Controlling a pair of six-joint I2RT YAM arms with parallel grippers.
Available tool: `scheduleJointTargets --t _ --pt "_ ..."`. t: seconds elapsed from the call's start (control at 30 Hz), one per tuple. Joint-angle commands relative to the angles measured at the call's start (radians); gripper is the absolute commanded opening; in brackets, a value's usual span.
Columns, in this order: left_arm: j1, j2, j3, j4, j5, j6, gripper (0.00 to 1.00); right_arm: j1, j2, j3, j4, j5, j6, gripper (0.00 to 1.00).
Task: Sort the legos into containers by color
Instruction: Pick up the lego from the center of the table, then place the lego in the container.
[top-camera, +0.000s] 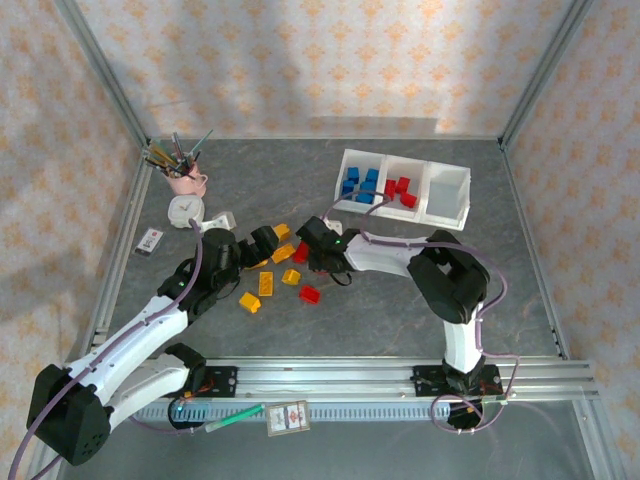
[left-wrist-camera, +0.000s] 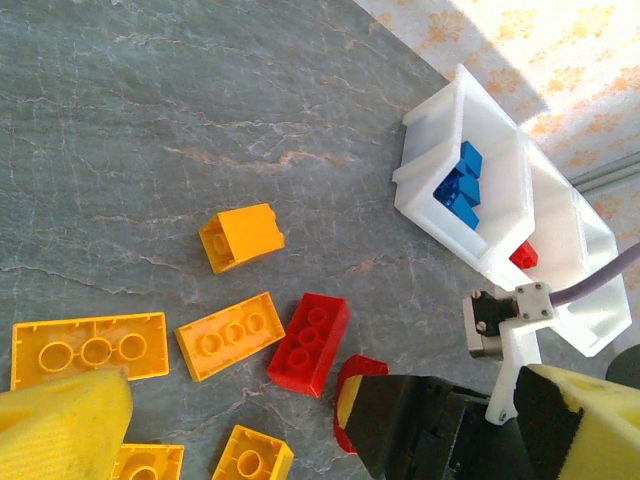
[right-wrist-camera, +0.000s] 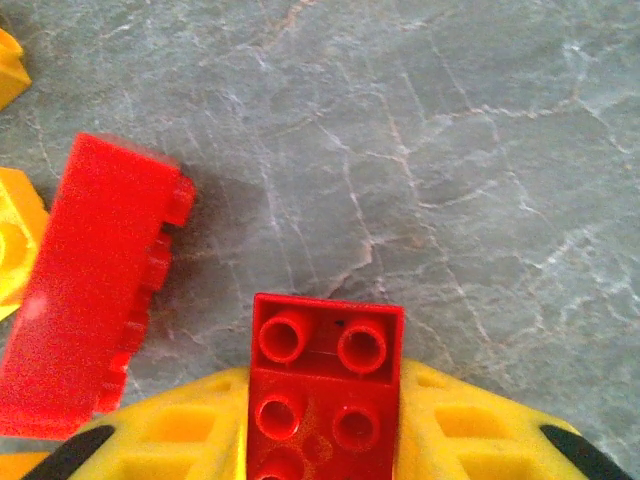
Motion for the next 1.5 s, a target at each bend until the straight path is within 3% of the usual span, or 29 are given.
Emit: scheduleJointTargets --t 0.0,0.2,0.4,0.53,0.7,0.93,1.07,1.23,1.47 --pt "0.012 0.007 0.021 0.007 0.029 -0.005 0.99 -0.025 -0.094 -0.042 -0.021 0.042 0.0 0.31" --pt "0.003 0.051 0.048 0.045 0.088 -0.017 0.99 -0.118 -0.241 -0.111 -0.031 0.044 -0.02 0.29" --pt "-0.071 0.136 0.083 0.107 0.088 -0.023 0.99 -0.309 -0.336 -0.123 -0.062 0.078 -0.094 0.3" --pt "-0.117 0.213 0.119 0.16 0.094 -0.029 0.99 -0.442 -0.317 -0.07 -0.054 0.089 -0.152 0.3" --pt "-0.142 0.301 0.173 0.211 0.11 -0.028 0.99 -0.529 -0.193 0.073 -0.035 0.142 -0.225 0.3" --pt "-0.144 0.369 0.226 0.214 0.115 -0.004 0.99 -0.576 0.016 0.259 -0.048 0.175 -0.288 0.31" --pt "-0.144 0.377 0.234 0.208 0.108 0.006 0.99 -0.589 0.071 0.308 -0.054 0.184 -0.305 0.38" --pt "-0.143 0.377 0.243 0.19 0.097 0.016 0.99 -0.589 0.058 0.325 -0.054 0.164 -0.32 0.52" --pt "-0.138 0.347 0.251 0.153 0.067 0.032 0.99 -0.572 -0.036 0.279 -0.05 0.093 -0.32 0.59"
